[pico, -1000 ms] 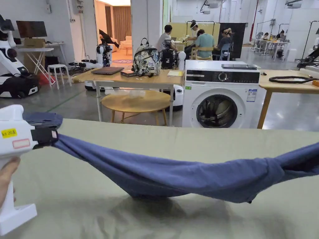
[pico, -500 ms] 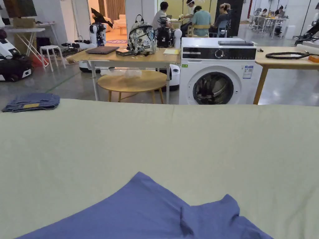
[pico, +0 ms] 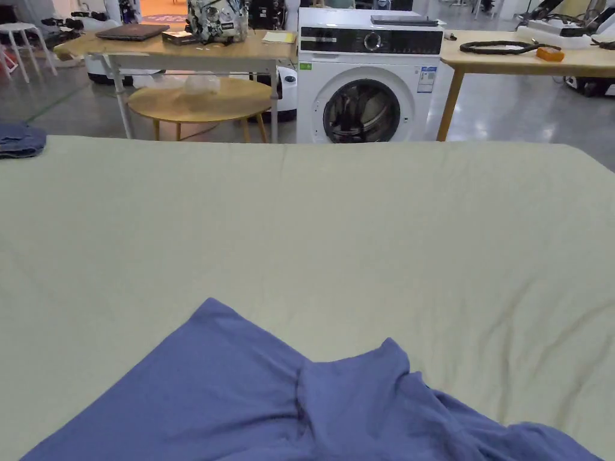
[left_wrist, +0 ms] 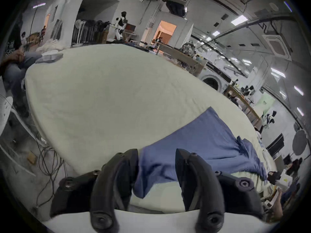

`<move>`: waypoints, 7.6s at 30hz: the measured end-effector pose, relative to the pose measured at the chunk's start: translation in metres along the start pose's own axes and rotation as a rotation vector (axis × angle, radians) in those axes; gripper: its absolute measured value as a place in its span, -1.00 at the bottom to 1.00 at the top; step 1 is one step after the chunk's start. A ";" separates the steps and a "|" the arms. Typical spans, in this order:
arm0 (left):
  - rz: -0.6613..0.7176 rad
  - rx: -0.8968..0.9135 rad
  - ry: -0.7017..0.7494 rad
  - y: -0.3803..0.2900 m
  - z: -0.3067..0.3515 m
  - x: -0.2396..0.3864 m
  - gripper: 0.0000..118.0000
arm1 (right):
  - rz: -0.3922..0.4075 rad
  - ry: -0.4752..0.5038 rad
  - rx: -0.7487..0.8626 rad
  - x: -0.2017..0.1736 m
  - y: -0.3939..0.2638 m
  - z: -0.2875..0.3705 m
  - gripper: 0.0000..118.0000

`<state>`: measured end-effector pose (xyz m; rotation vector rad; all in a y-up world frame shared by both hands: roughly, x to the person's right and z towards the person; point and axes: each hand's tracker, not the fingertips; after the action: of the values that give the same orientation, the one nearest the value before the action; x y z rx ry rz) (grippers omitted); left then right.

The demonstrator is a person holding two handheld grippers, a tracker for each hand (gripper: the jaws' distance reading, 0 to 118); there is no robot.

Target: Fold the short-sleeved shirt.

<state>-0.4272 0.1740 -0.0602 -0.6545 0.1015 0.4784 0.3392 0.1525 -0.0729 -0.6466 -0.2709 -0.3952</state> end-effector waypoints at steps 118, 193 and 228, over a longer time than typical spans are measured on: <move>-0.456 0.445 -0.421 0.267 0.004 0.230 -1.00 | 0.192 0.173 0.383 -0.116 0.206 0.047 -1.00; -0.343 0.383 -0.266 0.342 -0.114 0.238 -1.00 | 0.350 0.193 0.435 -0.292 0.406 0.010 -1.00; -0.119 -0.042 -0.028 -0.022 -0.035 0.051 -0.12 | 0.119 0.107 0.000 -0.060 -0.012 0.025 0.27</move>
<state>-0.3702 0.1580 -0.0874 -0.6907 0.0259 0.3760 0.2770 0.1763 -0.0690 -0.6361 -0.1301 -0.3148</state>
